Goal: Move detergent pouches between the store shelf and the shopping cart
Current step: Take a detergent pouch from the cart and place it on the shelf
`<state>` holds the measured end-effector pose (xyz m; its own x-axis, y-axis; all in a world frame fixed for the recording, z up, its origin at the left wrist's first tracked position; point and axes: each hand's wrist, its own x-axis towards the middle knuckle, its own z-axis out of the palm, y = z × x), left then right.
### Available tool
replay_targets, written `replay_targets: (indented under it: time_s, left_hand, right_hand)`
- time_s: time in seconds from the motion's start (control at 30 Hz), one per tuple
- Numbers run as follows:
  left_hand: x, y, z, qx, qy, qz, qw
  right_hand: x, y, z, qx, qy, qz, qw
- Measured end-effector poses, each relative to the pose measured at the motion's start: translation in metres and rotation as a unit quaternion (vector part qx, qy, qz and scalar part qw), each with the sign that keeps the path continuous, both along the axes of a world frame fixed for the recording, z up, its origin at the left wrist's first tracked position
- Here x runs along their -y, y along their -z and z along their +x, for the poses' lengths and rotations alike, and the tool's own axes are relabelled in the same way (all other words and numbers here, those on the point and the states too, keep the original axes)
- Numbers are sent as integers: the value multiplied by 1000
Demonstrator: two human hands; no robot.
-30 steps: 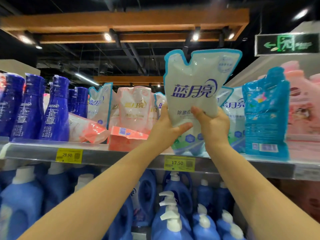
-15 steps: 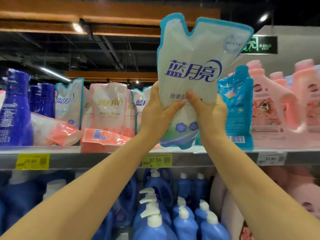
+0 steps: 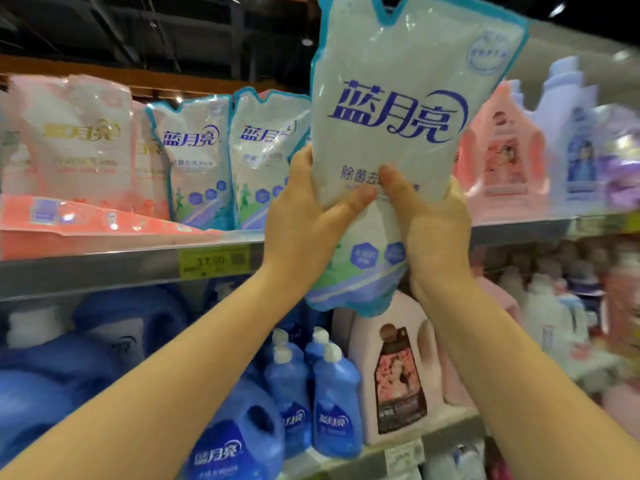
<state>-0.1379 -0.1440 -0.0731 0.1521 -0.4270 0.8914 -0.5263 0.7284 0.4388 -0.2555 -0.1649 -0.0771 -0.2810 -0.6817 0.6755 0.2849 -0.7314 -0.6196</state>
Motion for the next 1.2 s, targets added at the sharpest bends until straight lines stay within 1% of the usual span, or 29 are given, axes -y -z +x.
replay_targets:
  time_s: [0.13,0.23,0.37,0.5,0.6,0.7,0.77,0.97,1.03,1.07,1.13,1.2]
  left_hand:
    - [-1,33,-57,35,18,47,998]
    - [-5,60,-114,35,47,80,995]
    - [-13,100,-210,8,103,127,987]
    - [-13,146,-316,23,161,187,969]
    - [-9,178,-393,37,221,240,945]
    - [1,212,-468,61,283,286,914]
    - [8,239,-518,73,327,321,886]
    - [28,319,-653,156,436,401,790]
    - [31,341,-687,176,455,405,773]
    - [30,354,-704,189,465,416,758]
    - [28,376,-729,211,469,443,734]
    - [27,399,-751,226,466,464,719]
  right_hand:
    - [-7,42,-63,-1,61,59,996]
    - [-20,68,-124,-6,76,107,991]
    - [-44,104,-216,-6,129,151,980]
    - [-65,143,-318,9,196,214,957]
    - [-72,176,-390,18,260,267,928]
    - [-76,213,-458,49,308,316,896]
    - [-79,241,-501,87,345,346,868]
    - [-85,320,-609,168,442,413,778]
    - [-89,339,-636,172,463,437,752]
    - [-91,350,-650,176,471,452,737]
    - [-96,371,-672,193,479,478,711]
    - [-98,396,-690,205,482,511,682]
